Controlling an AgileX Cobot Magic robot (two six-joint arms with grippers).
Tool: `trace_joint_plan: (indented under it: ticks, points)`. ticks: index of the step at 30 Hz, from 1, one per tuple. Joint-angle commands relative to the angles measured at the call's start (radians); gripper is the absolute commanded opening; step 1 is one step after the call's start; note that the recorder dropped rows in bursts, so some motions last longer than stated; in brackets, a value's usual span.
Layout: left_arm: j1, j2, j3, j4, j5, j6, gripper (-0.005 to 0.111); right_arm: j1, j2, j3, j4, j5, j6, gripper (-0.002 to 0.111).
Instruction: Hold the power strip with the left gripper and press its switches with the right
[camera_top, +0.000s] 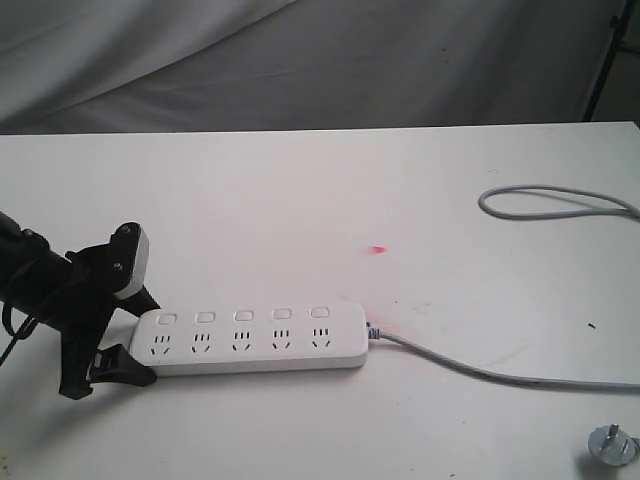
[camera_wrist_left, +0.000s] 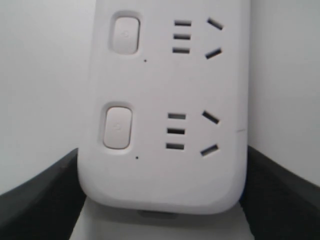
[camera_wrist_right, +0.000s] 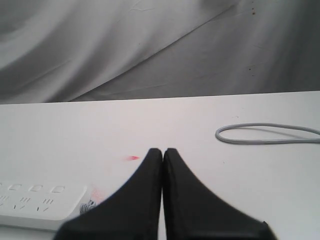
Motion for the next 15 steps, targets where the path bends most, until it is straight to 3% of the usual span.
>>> trace_joint_plan:
  ticks: [1,15]
  points:
    - [-0.005,0.004,-0.005,-0.004,-0.007,0.001,0.067,-0.004,-0.004,0.003,-0.014,0.002,0.001,0.0]
    - [-0.005,0.005,-0.005,-0.052,-0.007,0.001,0.067,-0.004,-0.004,0.003,-0.014,0.002,0.001,0.0]
